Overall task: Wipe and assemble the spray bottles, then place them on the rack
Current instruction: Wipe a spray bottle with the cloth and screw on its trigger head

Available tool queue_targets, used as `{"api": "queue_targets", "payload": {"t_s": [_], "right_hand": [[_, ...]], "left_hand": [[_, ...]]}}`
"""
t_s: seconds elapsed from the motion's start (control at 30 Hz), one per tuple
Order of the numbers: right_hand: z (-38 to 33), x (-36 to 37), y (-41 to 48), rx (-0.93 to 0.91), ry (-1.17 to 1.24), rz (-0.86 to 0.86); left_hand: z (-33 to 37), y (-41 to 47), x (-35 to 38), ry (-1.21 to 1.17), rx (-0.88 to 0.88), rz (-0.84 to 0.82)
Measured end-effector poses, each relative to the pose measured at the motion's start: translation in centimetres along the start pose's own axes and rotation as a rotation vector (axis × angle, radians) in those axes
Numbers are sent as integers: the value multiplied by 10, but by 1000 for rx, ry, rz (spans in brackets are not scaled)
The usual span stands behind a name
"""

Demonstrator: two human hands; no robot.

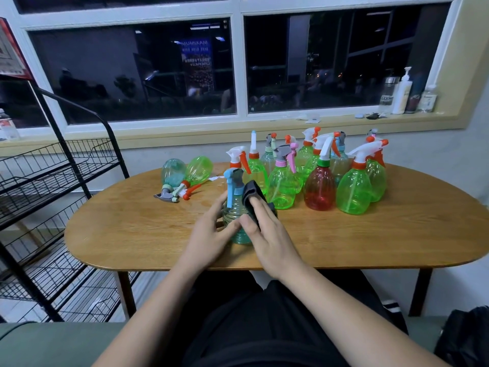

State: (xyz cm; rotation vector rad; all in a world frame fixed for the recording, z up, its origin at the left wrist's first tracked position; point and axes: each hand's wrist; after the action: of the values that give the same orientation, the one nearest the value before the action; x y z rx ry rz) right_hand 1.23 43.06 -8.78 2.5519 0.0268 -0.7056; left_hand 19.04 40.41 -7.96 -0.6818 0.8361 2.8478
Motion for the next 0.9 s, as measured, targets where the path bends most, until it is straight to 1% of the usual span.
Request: {"api": "queue_targets", "payload": {"t_s": [0.07, 0.17, 0.27, 0.4, 0.57, 0.63, 0.73, 0.83, 0.9], "right_hand": [[-2, 0, 2, 45, 14, -34], [-4, -5, 6, 163, 104, -35], [-6, -7, 9, 236, 98, -30], [-8, -6, 6, 183, 107, -18], [-4, -3, -1, -7, 28, -44], [-4, -2, -2, -6, 37, -57], [-4, -3, 3, 73, 32, -68], [0, -2, 12, 235, -3, -41], [2, -1, 14, 266, 6, -17]], "left_hand": [[2, 0, 1, 14, 28, -4], [-4, 4, 0, 44, 40, 25], [-7, 5, -3, 92, 32, 30], [0, 3, -3, 118, 45, 64], [-3, 4, -3, 114, 43, 58], [-1, 3, -2, 107, 52, 72], [0, 1, -2, 49, 23, 105], [-5, 0, -1, -31, -56, 138], [-5, -1, -1, -42, -84, 152]]}}
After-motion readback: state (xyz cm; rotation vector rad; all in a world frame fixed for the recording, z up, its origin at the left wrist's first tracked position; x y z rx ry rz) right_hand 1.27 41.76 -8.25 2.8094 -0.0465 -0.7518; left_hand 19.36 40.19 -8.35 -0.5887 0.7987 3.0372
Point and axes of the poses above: each hand's wrist, its own y-axis towards the middle knuckle, its own x-axis out of the palm, z = x × y, and after that the axes turned 1 degree about z, right-handed
